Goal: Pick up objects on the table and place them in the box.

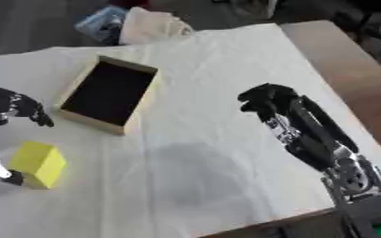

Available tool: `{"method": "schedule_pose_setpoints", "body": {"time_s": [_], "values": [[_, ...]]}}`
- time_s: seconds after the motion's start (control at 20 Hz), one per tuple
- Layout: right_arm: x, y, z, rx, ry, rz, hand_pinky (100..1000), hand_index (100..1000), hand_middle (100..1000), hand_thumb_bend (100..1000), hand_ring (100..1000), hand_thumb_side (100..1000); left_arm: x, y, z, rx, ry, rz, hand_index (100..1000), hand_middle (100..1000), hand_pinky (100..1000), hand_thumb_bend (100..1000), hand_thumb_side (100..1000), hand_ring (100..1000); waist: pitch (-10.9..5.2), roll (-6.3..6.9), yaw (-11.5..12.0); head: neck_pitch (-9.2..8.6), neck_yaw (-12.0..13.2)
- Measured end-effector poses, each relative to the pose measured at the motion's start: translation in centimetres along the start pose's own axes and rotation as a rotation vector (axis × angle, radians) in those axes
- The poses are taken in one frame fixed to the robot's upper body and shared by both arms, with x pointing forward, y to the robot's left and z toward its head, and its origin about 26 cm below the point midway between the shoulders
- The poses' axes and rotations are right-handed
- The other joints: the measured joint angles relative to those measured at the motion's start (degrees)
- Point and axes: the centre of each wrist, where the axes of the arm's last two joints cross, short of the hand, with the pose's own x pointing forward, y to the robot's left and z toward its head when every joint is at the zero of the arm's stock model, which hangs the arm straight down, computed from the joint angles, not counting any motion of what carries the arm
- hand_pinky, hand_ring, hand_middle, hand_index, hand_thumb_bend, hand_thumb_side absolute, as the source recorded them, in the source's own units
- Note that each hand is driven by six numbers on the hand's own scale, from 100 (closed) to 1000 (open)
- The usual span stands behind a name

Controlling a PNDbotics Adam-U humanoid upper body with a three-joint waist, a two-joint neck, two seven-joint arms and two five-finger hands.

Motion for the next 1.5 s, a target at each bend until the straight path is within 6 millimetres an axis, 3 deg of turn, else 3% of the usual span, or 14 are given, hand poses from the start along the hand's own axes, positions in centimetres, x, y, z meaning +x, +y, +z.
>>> {"method": "schedule_pose_setpoints", "body": {"time_s": [0.3, 0.7, 0.85, 1.15, 1.2, 1.5], "values": [[0.0, 0.0, 0.0, 0.0, 0.0, 0.0, 742, 787, 717, 100, 698, 930, -0.2, -0.3, -0.1, -0.016, 0.005, 0.012, 804, 627, 778, 761, 418, 688, 0.0, 0.15, -0.06, 0.0, -0.17], [0.0, 0.1, 0.0, -0.001, 0.0, -0.003, 742, 787, 717, 100, 698, 933, -0.4, -0.8, -0.3, -0.034, 0.015, 0.019, 765, 580, 758, 681, 294, 638, 0.01, 0.11, -0.1, 0.0, -0.21], [0.0, 0.1, 0.0, -0.003, -0.001, -0.006, 742, 787, 717, 100, 698, 934, -0.5, -1.0, -0.3, -0.038, 0.018, 0.022, 712, 521, 735, 611, 197, 583, 0.02, 0.06, -0.1, 0.0, -0.23], [0.0, 0.1, 0.0, -0.003, -0.001, -0.006, 742, 787, 717, 100, 698, 934, -0.5, -1.1, -0.5, -0.035, 0.013, 0.031, 694, 502, 726, 595, 187, 565, 0.02, -0.04, -0.1, 0.0, -0.24], [0.0, 0.1, 0.0, -0.003, -0.001, -0.006, 742, 787, 717, 100, 698, 934, -0.5, -1.1, -0.5, -0.034, 0.011, 0.033, 565, 368, 679, 514, 132, 464, 0.02, -0.04, -0.1, 0.0, -0.24], [0.0, 0.1, 0.0, -0.003, 0.0, -0.006, 742, 787, 717, 100, 698, 934, -0.4, 0.1, 0.1, 0.034, -0.017, 0.056, 543, 342, 675, 484, 107, 449, 0.01, -0.02, -0.06, 0.0, -0.3]]}}
